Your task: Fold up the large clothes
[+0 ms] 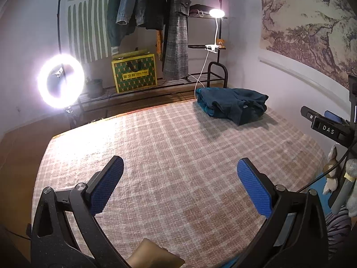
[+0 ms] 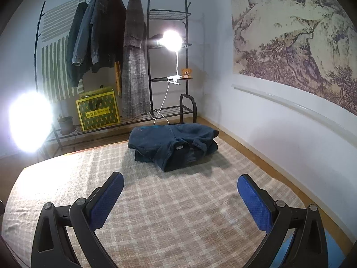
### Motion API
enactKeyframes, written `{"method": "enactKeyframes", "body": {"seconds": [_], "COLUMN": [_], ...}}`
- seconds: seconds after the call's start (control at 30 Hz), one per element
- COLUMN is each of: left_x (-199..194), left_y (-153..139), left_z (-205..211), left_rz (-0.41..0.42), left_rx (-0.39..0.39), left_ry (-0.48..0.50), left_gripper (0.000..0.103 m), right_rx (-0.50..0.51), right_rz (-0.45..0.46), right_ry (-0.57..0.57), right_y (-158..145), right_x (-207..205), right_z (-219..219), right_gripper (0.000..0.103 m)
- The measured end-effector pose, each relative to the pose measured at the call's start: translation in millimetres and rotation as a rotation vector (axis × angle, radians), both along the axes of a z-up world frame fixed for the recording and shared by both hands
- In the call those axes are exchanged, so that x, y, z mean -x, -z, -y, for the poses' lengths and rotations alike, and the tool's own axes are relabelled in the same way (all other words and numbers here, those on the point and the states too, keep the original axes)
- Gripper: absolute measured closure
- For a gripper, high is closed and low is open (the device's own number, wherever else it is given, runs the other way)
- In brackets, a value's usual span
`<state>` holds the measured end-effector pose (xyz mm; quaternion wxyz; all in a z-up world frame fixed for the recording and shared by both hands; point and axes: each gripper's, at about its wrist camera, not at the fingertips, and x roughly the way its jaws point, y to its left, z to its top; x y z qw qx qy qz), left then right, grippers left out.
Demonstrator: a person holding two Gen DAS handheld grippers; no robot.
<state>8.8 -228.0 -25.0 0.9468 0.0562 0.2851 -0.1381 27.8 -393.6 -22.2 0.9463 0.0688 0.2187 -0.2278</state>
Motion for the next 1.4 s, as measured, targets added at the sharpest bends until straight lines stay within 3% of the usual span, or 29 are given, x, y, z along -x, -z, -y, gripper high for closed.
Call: {"method": "enactKeyframes", "body": {"seconds": [1.4], "left_x": [8.2], "left_y": [-5.1], "left_z": [-1.0], "left_rz": [0.017], "left_rx": [0.007], "left_ry": [-0.004], "left_gripper": [0.000], "right_rx": [0.002], "right_rz": [-0.007], "right_ry": [-0.027], "right_y": [2.2], "right_x": [-3.0], "right_z": [-7.4], "right_gripper": [0.000]}}
